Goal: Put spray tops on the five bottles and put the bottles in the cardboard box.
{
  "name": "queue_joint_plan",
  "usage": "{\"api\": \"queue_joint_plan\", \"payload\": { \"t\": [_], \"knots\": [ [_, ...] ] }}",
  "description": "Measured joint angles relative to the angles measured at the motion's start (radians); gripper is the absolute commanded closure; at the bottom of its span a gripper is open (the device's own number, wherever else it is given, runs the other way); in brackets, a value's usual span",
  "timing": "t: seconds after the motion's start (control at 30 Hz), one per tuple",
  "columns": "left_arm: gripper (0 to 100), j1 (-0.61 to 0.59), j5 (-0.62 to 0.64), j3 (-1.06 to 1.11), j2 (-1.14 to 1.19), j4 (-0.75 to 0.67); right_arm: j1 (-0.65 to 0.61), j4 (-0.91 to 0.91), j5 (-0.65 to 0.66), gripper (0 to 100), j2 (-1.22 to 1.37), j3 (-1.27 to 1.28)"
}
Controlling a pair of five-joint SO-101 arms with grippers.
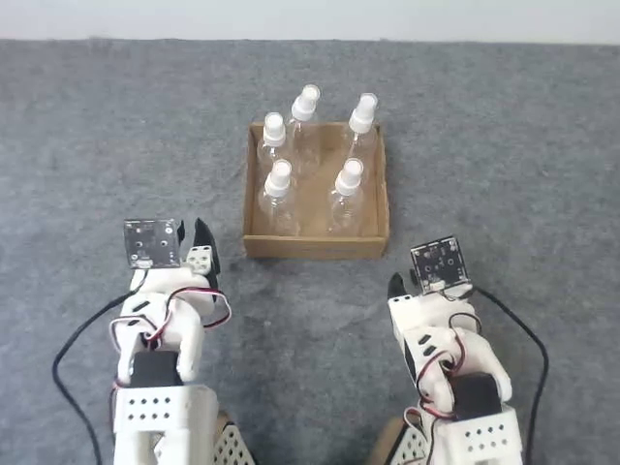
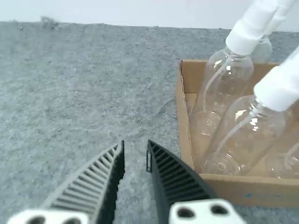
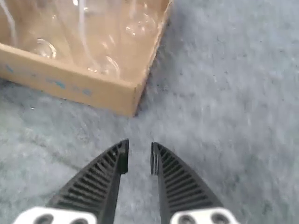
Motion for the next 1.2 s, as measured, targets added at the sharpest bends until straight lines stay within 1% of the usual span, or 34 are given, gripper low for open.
{"api": "queue_joint_plan", "payload": {
  "t": [0.23, 0.37, 0.5, 0.63, 0.8, 0.93, 1.03, 1.1, 1.2],
  "knots": [
    [92, 0.009, 0.0, 0.028, 0.0, 0.0, 0.109, 0.011, 0.0, 97.1, 0.0, 0.026],
    [92, 0.011, -0.003, 0.072, 0.0, -0.031, 0.147, 0.107, 0.0, 96.9, 0.0, 0.026],
    [92, 0.021, -0.066, 0.086, -0.002, -0.037, 0.15, 0.221, 0.0, 96.9, 0.0, 0.026],
    [92, 0.026, -0.11, 0.087, 0.0, 0.052, 0.15, 0.293, 0.0, 97.0, 0.0, 0.026],
    [93, 0.031, -0.161, 0.087, 0.0, 0.186, 0.215, 0.307, 0.0, 96.9, 0.0, 0.026],
    [93, 0.017, -0.163, 0.087, 0.0, 0.213, 0.276, 0.307, 0.0, 96.9, 0.0, 0.026],
    [93, -0.071, -0.114, 0.087, 0.0, 0.213, 0.284, 0.307, 0.0, 96.9, 0.0, 0.026],
    [93, -0.138, -0.041, 0.087, 0.0, 0.213, 0.287, 0.307, 0.0, 96.9, 0.0, 0.026],
    [93, -0.18, 0.08, 0.087, 0.0, 0.213, 0.287, 0.307, 0.0, 96.9, 0.0, 0.026]
  ]
}}
